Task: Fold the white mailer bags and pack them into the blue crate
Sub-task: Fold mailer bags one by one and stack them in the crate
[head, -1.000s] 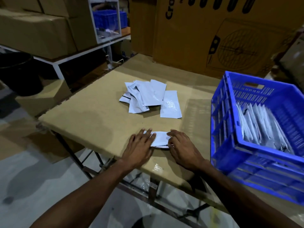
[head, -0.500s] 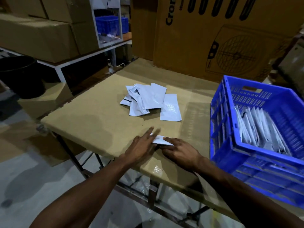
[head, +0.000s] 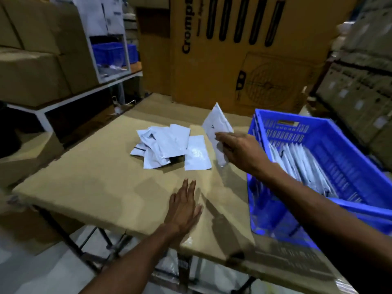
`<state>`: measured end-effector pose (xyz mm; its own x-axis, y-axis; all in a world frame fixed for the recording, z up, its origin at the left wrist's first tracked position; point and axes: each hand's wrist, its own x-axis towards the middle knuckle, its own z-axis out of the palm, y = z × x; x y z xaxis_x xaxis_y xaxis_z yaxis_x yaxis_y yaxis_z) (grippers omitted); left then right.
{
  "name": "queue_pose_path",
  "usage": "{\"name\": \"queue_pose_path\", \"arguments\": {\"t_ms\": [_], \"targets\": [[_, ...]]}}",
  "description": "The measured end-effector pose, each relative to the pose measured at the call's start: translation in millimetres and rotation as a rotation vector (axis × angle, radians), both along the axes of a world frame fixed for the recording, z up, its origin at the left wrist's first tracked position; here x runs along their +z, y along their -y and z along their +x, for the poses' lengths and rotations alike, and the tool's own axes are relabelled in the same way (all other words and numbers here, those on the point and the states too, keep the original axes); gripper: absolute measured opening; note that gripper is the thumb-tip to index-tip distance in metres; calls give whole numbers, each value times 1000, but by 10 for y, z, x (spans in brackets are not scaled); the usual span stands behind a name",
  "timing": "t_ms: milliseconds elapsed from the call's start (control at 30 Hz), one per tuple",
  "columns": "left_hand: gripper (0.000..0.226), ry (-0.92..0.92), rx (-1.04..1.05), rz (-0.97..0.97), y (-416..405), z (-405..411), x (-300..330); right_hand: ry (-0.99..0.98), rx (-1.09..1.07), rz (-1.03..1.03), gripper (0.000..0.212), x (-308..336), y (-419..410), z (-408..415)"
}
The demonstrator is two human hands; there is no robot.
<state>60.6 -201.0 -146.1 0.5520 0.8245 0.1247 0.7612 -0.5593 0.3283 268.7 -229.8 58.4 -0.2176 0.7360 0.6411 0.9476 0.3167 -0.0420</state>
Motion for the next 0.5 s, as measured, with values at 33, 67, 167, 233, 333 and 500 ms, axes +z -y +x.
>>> {"name": "queue_pose_path", "arguments": {"t_ms": [33,67,167,233,333,500], "targets": [[89,-17,-13,0,-1,52,-7,-28,-18,22,28,76,26,106],[88,-36,-27,-1,-8,117,-7,-50,-48,39,27,159,66,226],[80,-105,-66,-8,-25,268,-7,-47,-148,90,30,361,196,560],[75,-132,-84,-21,-22,370,-6,-40,-201,96,35,463,309,741],[74,-142,-123,-43,14,547,13,-43,-285,96,43,526,489,1013],[58,-243,-138,-52,110,887,-3,27,-488,-36,43,400,786,1466]]}}
